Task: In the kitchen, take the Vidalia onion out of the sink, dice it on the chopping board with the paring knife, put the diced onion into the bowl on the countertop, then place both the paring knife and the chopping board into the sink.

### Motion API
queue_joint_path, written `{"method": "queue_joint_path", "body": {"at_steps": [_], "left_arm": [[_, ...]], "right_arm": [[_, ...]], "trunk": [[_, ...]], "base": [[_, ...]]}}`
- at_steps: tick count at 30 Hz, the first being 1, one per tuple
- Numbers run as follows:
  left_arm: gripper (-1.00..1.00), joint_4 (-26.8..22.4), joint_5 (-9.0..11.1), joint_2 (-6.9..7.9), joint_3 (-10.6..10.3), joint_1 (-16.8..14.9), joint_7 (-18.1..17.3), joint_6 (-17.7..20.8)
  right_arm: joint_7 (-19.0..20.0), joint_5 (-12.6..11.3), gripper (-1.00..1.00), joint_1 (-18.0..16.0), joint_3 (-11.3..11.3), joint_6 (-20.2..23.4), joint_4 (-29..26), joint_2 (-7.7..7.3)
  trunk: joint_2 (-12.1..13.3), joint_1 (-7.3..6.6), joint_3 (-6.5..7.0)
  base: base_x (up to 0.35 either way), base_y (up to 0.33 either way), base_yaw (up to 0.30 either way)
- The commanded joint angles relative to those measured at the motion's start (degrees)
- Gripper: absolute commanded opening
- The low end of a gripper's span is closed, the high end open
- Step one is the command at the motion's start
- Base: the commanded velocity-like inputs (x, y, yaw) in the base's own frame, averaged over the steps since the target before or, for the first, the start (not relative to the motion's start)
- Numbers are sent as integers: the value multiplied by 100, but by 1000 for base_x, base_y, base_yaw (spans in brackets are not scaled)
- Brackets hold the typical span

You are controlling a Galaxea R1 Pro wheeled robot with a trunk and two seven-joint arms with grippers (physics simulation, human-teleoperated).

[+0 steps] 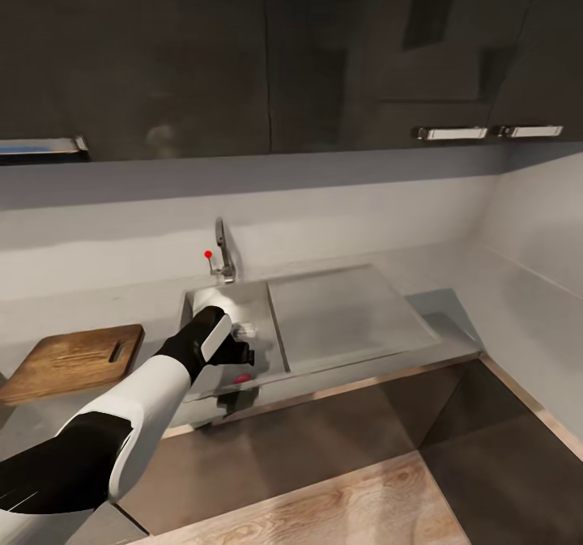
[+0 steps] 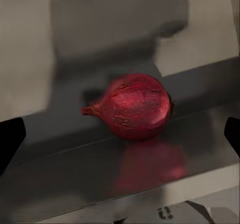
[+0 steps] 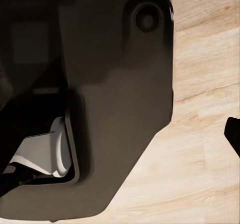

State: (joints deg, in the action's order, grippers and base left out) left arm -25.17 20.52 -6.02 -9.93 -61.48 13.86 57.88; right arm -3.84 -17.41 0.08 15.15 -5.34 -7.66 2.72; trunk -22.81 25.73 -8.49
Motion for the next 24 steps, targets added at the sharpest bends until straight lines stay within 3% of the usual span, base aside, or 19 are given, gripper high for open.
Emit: {"method": "queue_joint_path", "body": {"at_steps": [1,9,24], "left_arm": [[100,-5,62,4,-36,-5,47,14],[100,-5,58,4,-37,-5,47,19],[100,-5,59,106,-36,4,47,20]], "right_arm": [[-29,-52,100,1,49,-12,-9,0],[-29,-52,100,1,49,-11,-8,1],[-29,-60,100,1,49,-11,-8,10]], "trunk": [[-10,5,-11],[-10,5,-11],[-10,5,-83]], "base": [[219,0,0],[224,0,0],[11,0,0]]}}
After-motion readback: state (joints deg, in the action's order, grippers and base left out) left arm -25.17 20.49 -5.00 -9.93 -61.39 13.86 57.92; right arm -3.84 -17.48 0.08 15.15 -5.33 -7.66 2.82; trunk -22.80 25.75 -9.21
